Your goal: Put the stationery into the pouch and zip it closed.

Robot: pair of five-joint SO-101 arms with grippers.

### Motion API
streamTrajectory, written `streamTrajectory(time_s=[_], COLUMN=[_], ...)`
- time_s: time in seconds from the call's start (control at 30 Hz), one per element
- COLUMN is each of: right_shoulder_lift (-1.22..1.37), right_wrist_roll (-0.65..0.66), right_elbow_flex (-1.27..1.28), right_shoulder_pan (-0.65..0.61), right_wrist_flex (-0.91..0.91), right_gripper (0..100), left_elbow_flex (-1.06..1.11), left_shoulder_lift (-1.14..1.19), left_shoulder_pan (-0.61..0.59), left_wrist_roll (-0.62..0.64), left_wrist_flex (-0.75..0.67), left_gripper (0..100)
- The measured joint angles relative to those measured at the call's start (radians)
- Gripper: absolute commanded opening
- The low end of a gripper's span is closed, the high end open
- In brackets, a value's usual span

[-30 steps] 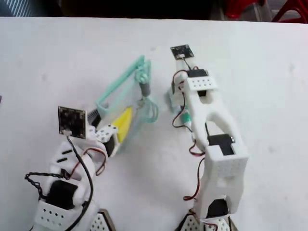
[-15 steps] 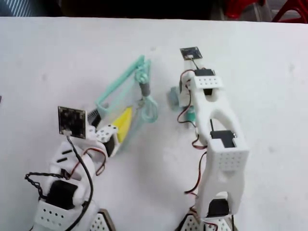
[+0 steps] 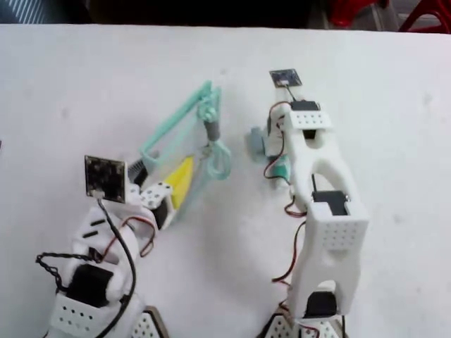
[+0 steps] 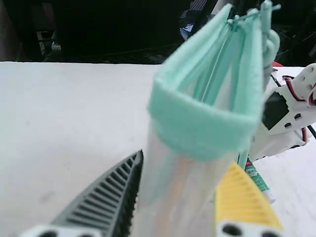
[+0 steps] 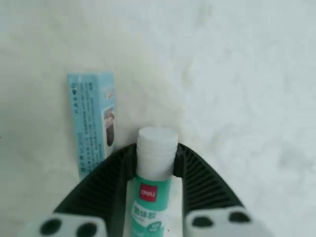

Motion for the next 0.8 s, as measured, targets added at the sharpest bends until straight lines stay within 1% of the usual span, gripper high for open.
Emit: streamTrajectory(time_s=[0.33,0.57,0.8], right_shoulder_lift=[0.000,-0.041,-0.149], right_wrist_roll=[0.000,-0.003,-0.112], right_elbow_flex=[0.000,0.003,0.003], right_shoulder_pan=[0.000,0.011,0.057], right_wrist_flex=[0.002,0.064,0.072], right_gripper=[1.7,1.7,1.7], left_elbow_flex=[0.000,0.000,0.000], left_shoulder_lift=[0.000,0.000,0.000], left_shoulder_pan=[0.000,0.000,0.000], left_wrist_roll=[0.000,0.000,0.000], left_wrist_flex=[0.000,0.000,0.000], left_gripper=[24,24,24])
